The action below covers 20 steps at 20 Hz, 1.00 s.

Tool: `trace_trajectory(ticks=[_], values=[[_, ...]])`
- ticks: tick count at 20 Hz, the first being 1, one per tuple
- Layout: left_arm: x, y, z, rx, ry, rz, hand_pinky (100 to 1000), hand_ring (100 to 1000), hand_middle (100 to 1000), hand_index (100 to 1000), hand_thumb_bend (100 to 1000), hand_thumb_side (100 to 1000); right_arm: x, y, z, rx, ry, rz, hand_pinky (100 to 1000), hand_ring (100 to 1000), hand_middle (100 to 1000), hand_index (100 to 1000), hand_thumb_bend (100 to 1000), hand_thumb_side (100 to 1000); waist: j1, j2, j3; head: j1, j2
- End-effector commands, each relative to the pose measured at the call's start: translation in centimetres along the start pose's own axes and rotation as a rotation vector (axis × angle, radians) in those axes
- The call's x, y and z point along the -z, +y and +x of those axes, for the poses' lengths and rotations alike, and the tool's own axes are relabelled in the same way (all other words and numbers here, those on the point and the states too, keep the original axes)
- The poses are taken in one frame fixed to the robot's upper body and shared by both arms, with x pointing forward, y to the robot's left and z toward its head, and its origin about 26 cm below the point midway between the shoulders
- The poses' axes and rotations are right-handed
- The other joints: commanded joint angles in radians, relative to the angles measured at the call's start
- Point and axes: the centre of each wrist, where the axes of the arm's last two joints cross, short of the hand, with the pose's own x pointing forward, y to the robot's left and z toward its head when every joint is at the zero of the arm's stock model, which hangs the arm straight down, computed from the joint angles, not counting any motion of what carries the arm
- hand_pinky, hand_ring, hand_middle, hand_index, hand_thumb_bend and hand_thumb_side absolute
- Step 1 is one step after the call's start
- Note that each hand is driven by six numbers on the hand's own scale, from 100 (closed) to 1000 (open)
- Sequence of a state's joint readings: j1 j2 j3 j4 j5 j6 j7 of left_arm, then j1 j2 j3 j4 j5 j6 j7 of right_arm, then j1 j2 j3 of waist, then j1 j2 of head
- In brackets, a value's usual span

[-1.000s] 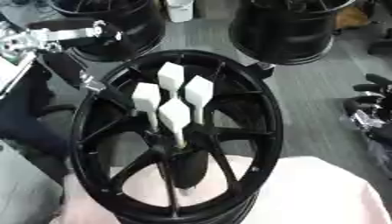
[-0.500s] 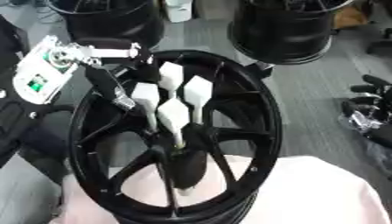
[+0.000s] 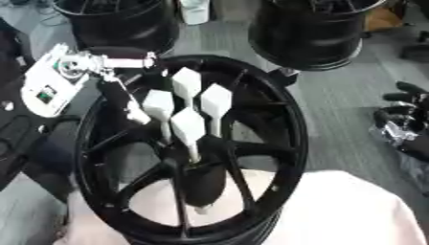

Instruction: Pull the pin out of the wheel hub.

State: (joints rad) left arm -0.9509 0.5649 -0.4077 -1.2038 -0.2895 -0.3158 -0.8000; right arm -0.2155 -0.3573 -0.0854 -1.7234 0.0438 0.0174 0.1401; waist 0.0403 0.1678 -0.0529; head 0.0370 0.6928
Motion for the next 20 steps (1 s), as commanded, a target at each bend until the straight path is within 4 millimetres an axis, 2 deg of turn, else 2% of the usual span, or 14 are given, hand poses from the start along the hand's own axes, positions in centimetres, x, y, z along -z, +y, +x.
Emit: trace_trajectory(ticks=[1,5,13,16,18,20], values=[[-1.6,1.5,0.0,0.048,-0.010,-0.002,571,436,399,538,491,272,0.2,-0.7,0.6,-0.020,-0.020,-0.004,669,749,783,938,294,302,-0.003,-0.018,0.003,-0.003,-0.005],[-2.3,2.1,0.4,0.020,-0.038,0.062,553,403,358,499,459,264,0.2,-0.7,0.5,-0.018,-0.018,-0.004,668,749,783,939,293,302,-0.005,-0.019,0.005,-0.002,-0.007],[-5.2,4.0,1.1,0.032,-0.042,0.133,552,403,352,494,459,261,0.2,-0.7,0.5,-0.018,-0.017,-0.006,668,749,784,940,292,303,-0.006,-0.019,0.010,0.002,-0.008],[-5.7,4.3,1.3,0.035,-0.043,0.145,554,403,351,494,459,261,0.2,-0.7,0.5,-0.018,-0.017,-0.006,668,749,784,940,291,303,-0.007,-0.019,0.011,0.002,-0.008],[-7.5,5.5,1.4,0.052,-0.004,0.197,570,409,358,500,465,256,0.0,-1.0,0.2,-0.023,-0.003,-0.021,668,749,784,941,289,304,-0.007,-0.026,0.036,0.001,0.003],[-10.1,6.1,1.2,0.062,0.039,0.265,575,420,370,511,475,267,-0.1,-1.1,0.2,-0.024,-0.001,-0.029,667,749,784,942,288,305,-0.009,-0.025,0.048,0.002,0.003]])
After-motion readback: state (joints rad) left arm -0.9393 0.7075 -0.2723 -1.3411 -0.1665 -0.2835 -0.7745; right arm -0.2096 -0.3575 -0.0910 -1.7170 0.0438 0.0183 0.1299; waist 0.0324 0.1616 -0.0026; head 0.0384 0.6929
